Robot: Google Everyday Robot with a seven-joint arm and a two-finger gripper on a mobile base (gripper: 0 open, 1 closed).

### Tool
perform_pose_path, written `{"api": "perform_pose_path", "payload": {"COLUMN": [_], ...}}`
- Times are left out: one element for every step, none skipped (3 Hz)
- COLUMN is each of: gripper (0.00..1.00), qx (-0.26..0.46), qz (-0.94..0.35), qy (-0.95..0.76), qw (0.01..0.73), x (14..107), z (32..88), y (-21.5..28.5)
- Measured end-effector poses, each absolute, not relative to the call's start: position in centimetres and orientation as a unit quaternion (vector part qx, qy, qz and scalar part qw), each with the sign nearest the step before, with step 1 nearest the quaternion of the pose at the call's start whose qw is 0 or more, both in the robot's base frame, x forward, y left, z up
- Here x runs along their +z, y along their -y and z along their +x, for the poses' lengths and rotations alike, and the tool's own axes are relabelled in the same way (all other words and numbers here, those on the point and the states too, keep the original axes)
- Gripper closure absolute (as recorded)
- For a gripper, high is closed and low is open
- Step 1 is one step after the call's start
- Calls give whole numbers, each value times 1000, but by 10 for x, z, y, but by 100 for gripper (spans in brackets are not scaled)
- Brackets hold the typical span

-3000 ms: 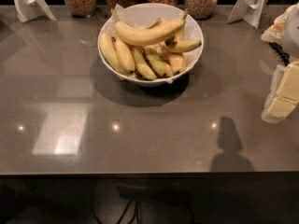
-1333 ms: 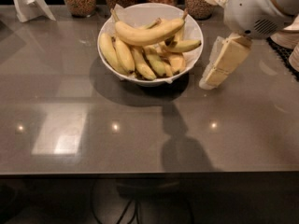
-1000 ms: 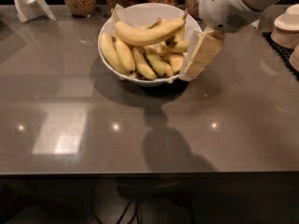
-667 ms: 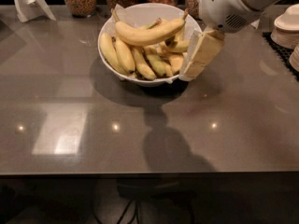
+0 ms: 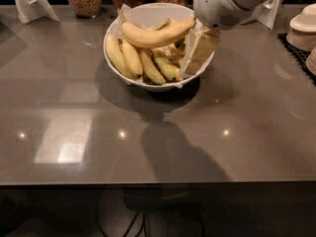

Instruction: Pick banana from white bowl

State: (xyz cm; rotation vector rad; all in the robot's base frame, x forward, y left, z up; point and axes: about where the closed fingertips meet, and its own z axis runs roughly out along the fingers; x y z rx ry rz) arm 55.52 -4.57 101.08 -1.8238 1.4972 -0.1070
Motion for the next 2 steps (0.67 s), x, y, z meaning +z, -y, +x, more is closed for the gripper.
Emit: {"api": "perform_pose_path", "payload": {"gripper": [0,17], "qx": [-52,-68], "qz": [-738,-760], "qy": [-553,-528], "qw": [382,373], "x": [1007,999], "z": [579,598], "y": [25,9]}}
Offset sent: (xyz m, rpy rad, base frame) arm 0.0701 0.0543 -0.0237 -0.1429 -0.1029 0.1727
